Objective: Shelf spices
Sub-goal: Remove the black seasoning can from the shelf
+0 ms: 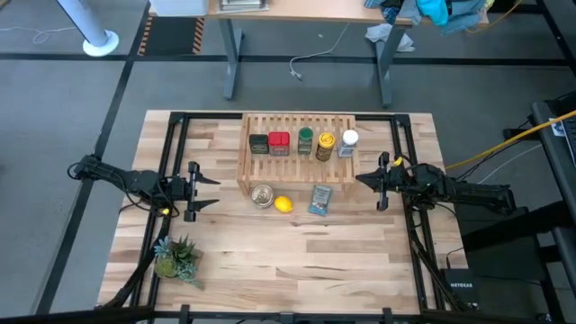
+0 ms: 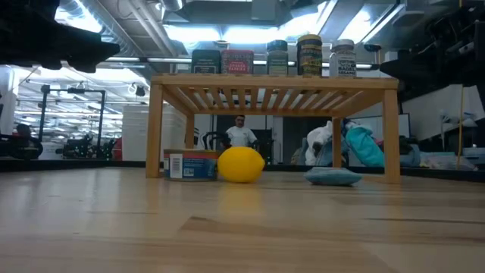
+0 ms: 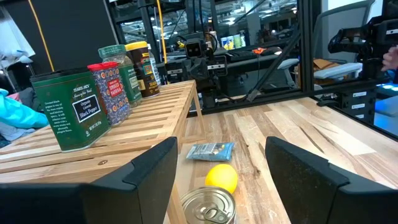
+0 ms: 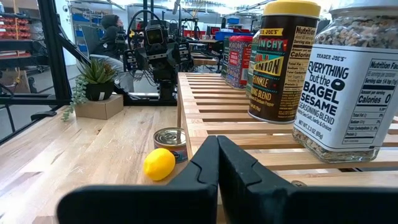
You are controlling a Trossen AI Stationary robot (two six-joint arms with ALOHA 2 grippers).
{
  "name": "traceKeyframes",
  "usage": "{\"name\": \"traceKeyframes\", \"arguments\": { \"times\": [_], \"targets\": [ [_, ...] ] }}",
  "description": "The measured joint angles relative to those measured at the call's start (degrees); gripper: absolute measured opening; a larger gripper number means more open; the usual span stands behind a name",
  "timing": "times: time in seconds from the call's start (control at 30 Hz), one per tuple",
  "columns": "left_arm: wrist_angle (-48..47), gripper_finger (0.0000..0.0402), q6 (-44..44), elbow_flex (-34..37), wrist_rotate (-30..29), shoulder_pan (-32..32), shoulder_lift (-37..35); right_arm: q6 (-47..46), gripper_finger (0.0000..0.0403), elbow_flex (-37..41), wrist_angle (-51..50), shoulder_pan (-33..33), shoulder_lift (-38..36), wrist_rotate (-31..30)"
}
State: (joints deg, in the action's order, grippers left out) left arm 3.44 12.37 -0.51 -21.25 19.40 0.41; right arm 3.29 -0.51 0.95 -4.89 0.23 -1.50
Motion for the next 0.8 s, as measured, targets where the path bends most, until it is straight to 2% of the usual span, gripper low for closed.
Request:
{"name": "traceKeyframes", "arguments": {
  "times": [0.47,0.67,0.8],
  "targets": [
    [0.00,0.0237,0.00,-0.01,0.02,0.02,0.02,2.60,0.0003,0.02,0.54,0.00,0.02,-0.16],
    [0.04,0.0237,-0.12,0.00,0.02,0.01,0.02,2.54,0.0003,0.01,0.16,0.00,0.02,4.76],
    [0.09,0.0237,-4.38,-0.02,0.02,0.00,0.02,2.54,0.0003,0.02,0.52,0.00,0.02,6.94]
  ]
}}
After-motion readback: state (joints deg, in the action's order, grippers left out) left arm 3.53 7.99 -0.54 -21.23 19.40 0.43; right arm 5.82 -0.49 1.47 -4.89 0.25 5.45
